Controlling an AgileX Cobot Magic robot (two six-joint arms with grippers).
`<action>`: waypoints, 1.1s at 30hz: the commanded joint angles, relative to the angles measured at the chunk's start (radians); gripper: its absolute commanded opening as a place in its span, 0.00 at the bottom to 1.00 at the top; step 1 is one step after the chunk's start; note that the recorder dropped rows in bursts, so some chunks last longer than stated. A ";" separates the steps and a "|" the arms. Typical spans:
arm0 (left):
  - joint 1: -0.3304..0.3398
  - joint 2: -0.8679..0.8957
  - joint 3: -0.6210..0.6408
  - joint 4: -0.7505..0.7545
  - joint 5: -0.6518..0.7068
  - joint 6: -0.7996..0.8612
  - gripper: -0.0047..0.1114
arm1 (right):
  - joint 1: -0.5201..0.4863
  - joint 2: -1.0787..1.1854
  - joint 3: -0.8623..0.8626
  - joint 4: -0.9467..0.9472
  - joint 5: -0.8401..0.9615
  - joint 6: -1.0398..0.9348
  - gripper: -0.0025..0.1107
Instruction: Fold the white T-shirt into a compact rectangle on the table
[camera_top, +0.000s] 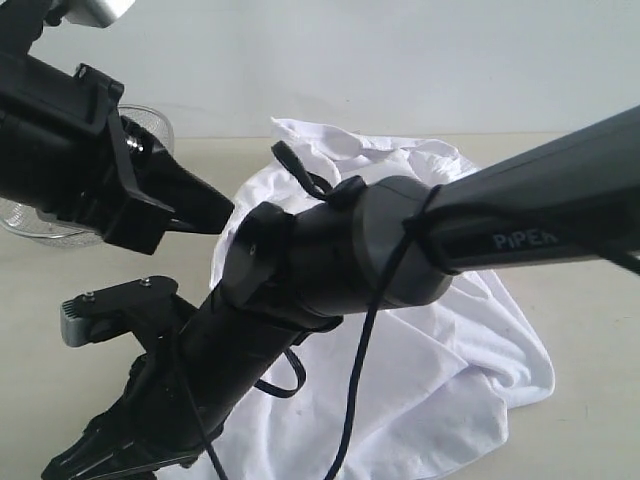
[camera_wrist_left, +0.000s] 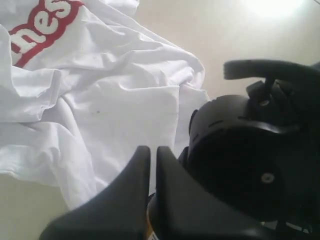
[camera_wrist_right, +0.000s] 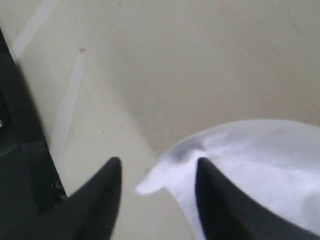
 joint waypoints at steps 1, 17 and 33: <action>-0.002 -0.006 -0.001 0.003 0.010 -0.009 0.08 | 0.000 -0.003 -0.008 -0.003 0.011 -0.012 0.58; -0.002 0.000 -0.001 -0.012 0.085 -0.043 0.08 | -0.214 -0.258 0.022 -0.418 0.162 0.309 0.41; -0.014 0.294 0.029 -0.248 0.069 0.191 0.08 | -0.602 -0.423 0.216 -0.594 0.156 0.364 0.41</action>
